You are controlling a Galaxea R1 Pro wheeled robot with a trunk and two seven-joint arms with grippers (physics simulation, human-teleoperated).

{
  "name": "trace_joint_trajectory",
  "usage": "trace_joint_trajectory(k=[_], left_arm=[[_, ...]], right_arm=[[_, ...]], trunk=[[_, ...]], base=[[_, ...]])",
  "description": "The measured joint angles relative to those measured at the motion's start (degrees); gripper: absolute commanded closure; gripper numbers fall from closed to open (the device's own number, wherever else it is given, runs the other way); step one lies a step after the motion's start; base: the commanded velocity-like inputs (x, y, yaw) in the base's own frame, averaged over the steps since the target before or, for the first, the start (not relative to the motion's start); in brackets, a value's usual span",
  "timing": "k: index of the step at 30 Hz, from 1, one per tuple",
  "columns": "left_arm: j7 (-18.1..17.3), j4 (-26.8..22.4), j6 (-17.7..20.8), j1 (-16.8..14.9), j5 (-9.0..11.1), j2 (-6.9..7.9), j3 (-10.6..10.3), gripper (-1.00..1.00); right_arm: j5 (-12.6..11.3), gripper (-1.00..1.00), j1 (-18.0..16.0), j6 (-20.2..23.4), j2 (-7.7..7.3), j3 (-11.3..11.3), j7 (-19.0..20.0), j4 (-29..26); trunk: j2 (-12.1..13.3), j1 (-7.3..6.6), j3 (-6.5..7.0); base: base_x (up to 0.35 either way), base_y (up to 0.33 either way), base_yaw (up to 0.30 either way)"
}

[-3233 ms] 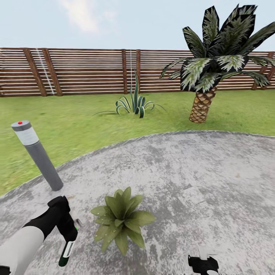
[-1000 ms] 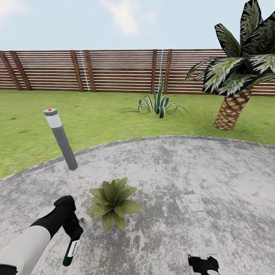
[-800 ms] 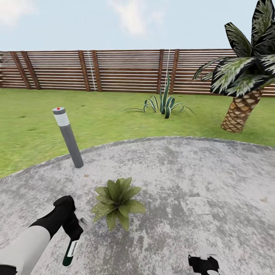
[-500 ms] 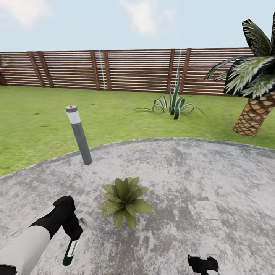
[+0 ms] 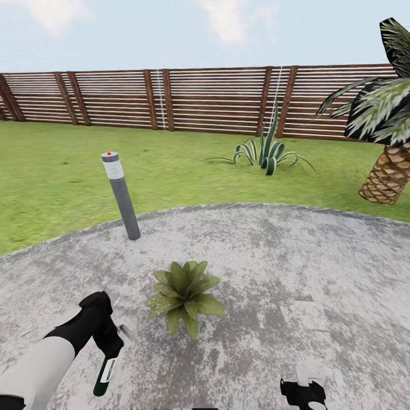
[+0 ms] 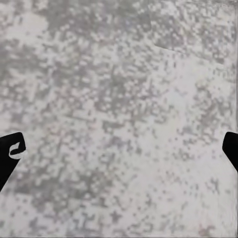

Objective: Pick up the pesticide atomizer in the garden and spray insectifuge to fully cover both potted plants in the garden.

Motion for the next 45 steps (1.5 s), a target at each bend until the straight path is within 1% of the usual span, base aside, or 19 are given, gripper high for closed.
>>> trace_joint_trajectory(k=[4,10,17,23,29,39,45], left_arm=[[-0.02,0.01,0.05,-0.06,0.08,-0.11,-0.05,1.0],[0.0,-0.06,0.6,-0.08,0.11,-0.19,-0.07,1.0],[0.0,-0.07,0.62,-0.1,0.11,-0.14,-0.02,1.0],[-0.02,-0.09,0.71,-0.09,0.1,-0.16,0.02,1.0],[-0.03,-0.09,0.71,-0.09,0.1,-0.17,0.03,1.0],[0.0,-0.07,0.71,-0.1,0.11,-0.19,0.02,1.0],[-0.01,-0.09,0.9,-0.18,0.12,-0.17,-0.17,1.0]], right_arm=[[0.03,-1.0,0.01,0.01,-0.04,0.01,0.04,0.01],[0.29,-1.0,0.01,0.08,-0.74,0.07,0.26,0.4],[0.24,-1.0,0.01,0.08,-0.72,0.12,0.25,0.34],[0.24,-1.0,0.0,0.07,-0.54,0.16,0.18,0.35],[0.24,-1.0,0.0,0.08,-0.52,0.16,0.18,0.35],[0.24,-1.0,0.01,0.08,-0.49,0.16,0.18,0.34],[0.24,-1.0,0.0,0.08,-0.44,0.16,0.18,0.38]], trunk=[[0.0,-0.01,-0.07],[0.0,-0.01,-0.08],[0.0,0.0,-0.08],[0.0,0.0,-0.08],[0.0,-0.02,-0.08],[0.0,0.0,-0.08],[0.0,0.0,-0.08]], base=[[0.057,-0.271,0.176],[0.133,-0.269,0.016],[0.003,-0.269,0.017],[-0.025,-0.27,0.255],[0.145,-0.253,0.259],[0.031,-0.264,0.027],[0.002,-0.267,0.253]])
